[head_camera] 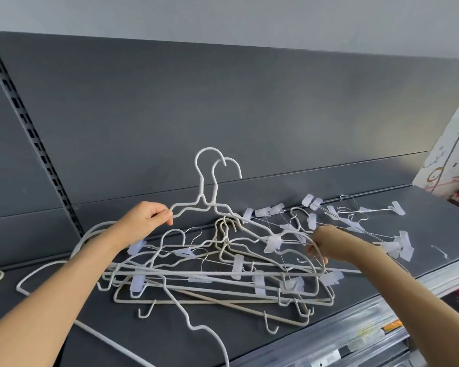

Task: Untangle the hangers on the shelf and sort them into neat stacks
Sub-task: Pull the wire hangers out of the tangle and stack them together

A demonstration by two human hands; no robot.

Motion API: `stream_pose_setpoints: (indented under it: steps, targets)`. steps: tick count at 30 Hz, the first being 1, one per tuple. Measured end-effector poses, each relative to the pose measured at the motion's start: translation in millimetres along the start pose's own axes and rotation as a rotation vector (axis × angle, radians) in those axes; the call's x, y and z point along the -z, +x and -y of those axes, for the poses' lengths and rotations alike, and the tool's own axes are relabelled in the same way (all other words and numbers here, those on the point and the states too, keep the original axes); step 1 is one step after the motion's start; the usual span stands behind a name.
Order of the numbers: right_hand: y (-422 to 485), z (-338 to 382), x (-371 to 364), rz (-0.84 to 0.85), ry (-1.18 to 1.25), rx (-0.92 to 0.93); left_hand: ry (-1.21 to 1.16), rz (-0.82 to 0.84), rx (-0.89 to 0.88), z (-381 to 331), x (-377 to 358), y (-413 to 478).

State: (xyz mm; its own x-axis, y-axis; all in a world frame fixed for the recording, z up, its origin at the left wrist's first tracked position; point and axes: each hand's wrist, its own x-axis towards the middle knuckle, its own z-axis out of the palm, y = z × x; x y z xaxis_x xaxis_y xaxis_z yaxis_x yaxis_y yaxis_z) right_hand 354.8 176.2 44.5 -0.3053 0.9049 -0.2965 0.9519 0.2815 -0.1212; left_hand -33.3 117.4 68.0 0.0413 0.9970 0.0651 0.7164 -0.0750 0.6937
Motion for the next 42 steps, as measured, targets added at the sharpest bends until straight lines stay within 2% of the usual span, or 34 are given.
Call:
stream_pose_setpoints:
  steps: [7, 12, 15, 17, 20, 22, 26, 30, 32, 37, 42]
  targets:
    - [-6.7, 0.6, 0.5, -0.018, -0.010, 0.047, -0.079, 0.005, 0.018, -4.9, 0.4, -3.7]
    - [-10.4, -2.0, -3.1, 0.093, -0.140, -0.016, -0.087, 0.056, 0.012, -15.2, -2.8, -2.0]
    - [-11.6, -6.3, -1.8, 0.150, -0.117, -0.053, -0.095, 0.050, 0.017, -19.7, -6.9, -3.0]
    - [-14.7, -16.5, 0.8, 0.097, 0.002, -0.065, -0.109, 0.034, 0.043, -14.9, -6.7, -3.9]
    - [-21.6, -32.9, 4.3, -0.089, 0.388, -0.097, -0.180, 0.026, 0.121, -1.5, -5.2, -5.4]
    - [-19.7, -37.3, 5.9, -0.198, 0.511, -0.124, -0.232, 0.030, 0.164, 1.7, -5.2, -7.3]
    - [-4.6, -28.9, -4.4, -0.323, 0.431, -0.229, -0.261, 0.031, 0.203, -3.4, -4.8, -16.0]
    - [7.8, -17.5, -24.4, -0.317, 0.426, -0.272, -0.217, -0.013, 0.217, -8.7, 1.8, -35.2]
    - [12.9, -6.8, -30.6, -0.370, 0.433, -0.273, -0.177, -0.055, 0.214, -15.7, 4.3, -47.3]
    - [16.7, 23.7, -30.2, -0.511, 0.607, -0.138, -0.070, -0.200, 0.201, -36.0, 9.3, -76.6]
    - [19.8, 30.2, -27.9, -0.506, 0.509, -0.082, -0.080, -0.232, 0.257, -40.5, 7.5, -92.4]
